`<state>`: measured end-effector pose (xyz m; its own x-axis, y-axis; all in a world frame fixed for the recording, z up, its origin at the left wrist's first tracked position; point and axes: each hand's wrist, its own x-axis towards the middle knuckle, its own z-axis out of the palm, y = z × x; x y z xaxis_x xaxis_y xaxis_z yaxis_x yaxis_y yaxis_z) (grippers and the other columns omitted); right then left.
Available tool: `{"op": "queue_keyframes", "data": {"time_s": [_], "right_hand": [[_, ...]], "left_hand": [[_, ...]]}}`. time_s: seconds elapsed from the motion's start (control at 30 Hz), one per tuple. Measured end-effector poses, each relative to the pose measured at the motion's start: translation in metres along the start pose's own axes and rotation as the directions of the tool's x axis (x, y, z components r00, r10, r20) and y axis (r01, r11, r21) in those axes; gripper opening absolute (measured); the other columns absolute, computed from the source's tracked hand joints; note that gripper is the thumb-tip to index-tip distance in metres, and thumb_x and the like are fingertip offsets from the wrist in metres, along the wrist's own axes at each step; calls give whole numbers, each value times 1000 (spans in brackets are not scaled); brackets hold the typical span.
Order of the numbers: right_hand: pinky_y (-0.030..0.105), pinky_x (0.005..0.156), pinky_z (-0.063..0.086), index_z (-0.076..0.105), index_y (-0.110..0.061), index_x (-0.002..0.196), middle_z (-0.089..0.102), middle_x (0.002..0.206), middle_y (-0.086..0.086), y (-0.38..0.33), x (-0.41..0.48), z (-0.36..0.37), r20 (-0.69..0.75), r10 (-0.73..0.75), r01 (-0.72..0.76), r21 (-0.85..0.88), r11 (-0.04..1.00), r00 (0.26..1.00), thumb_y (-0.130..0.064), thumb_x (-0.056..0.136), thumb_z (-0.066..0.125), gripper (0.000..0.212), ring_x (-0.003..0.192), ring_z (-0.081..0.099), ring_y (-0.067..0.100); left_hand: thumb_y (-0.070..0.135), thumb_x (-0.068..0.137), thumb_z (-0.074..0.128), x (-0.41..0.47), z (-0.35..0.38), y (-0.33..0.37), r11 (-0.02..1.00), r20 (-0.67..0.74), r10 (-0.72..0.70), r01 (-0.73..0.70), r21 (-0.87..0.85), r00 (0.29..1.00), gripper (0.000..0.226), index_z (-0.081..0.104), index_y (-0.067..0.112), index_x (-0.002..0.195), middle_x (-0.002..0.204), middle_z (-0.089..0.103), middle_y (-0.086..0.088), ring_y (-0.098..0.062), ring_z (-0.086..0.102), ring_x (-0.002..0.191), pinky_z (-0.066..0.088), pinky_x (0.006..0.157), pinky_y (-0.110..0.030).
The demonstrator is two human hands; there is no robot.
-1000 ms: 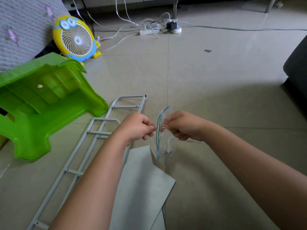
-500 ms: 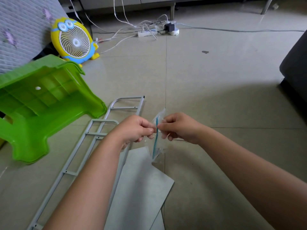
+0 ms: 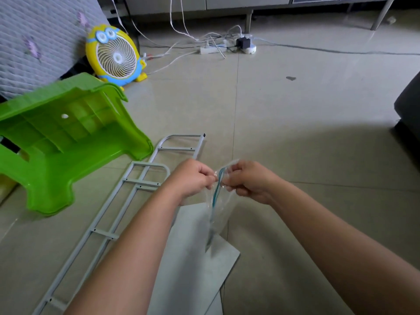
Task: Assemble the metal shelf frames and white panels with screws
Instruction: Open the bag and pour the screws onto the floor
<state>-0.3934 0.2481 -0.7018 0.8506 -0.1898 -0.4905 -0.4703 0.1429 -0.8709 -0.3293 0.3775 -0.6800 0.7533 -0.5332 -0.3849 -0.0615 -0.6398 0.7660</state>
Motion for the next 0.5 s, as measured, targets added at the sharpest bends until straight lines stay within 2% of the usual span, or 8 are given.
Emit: {"op": "queue_keyframes", "data": {"time_s": [0.07, 0.13, 0.23, 0.37, 0.43, 0.5], "right_hand": [[11, 29, 24, 51, 0, 73, 48, 60, 9, 0, 3, 1, 39, 53, -55, 58, 997, 998, 13, 86, 49, 18, 36, 43, 4], [10, 28, 24, 52, -2, 70, 47, 59, 8, 0, 3, 3, 58, 102, -107, 85, 991, 993, 6, 89, 49, 21, 35, 38, 3], [11, 27, 22, 54, -3, 72, 43, 58, 6, 2, 5, 4, 82, 140, -149, 106, 983, 987, -4, 92, 50, 20, 32, 34, 2], [12, 28, 21, 54, -5, 73, 42, 57, 4, 4, 6, 4, 69, 98, -101, 54, 993, 993, -12, 93, 50, 22, 33, 33, 2], [12, 28, 22, 55, -3, 76, 42, 55, 4, 4, 5, 4, 62, 41, -42, 14, 999, 997, -7, 93, 49, 19, 31, 34, 2], [13, 30, 22, 55, -3, 71, 41, 51, 4, 5, 3, 4, 44, -1, 3, -47, 999, 999, -1, 91, 50, 20, 30, 32, 2]], "left_hand": [[-1, 86, 58, -2, -1, 2, 1000, 1, 9, -9, 0, 1000, 12, 68, 4, 83, 49, 55, 4, 5, 41, 30, 28, 36, -6], [-3, 86, 56, -3, -4, 3, 999, 10, 26, -27, 24, 1000, 13, 68, -3, 91, 52, 55, 2, 7, 41, 30, 27, 36, -4], [-4, 85, 56, -3, -8, 2, 997, 28, 38, -40, 60, 999, 14, 69, -5, 90, 38, 52, 11, 7, 41, 30, 25, 35, -4], [-3, 85, 57, -3, -9, 2, 997, 34, 34, -36, 71, 999, 15, 70, 1, 90, 50, 54, 8, 7, 42, 32, 26, 34, -5], [-3, 86, 57, -3, -10, 3, 999, 36, 17, -19, 43, 999, 14, 69, 0, 91, 40, 53, 12, 7, 42, 31, 26, 34, -4], [-1, 87, 56, -4, -11, 3, 999, 44, 0, -2, 50, 999, 12, 68, 1, 86, 44, 55, 11, 6, 43, 33, 29, 35, -6]]}}
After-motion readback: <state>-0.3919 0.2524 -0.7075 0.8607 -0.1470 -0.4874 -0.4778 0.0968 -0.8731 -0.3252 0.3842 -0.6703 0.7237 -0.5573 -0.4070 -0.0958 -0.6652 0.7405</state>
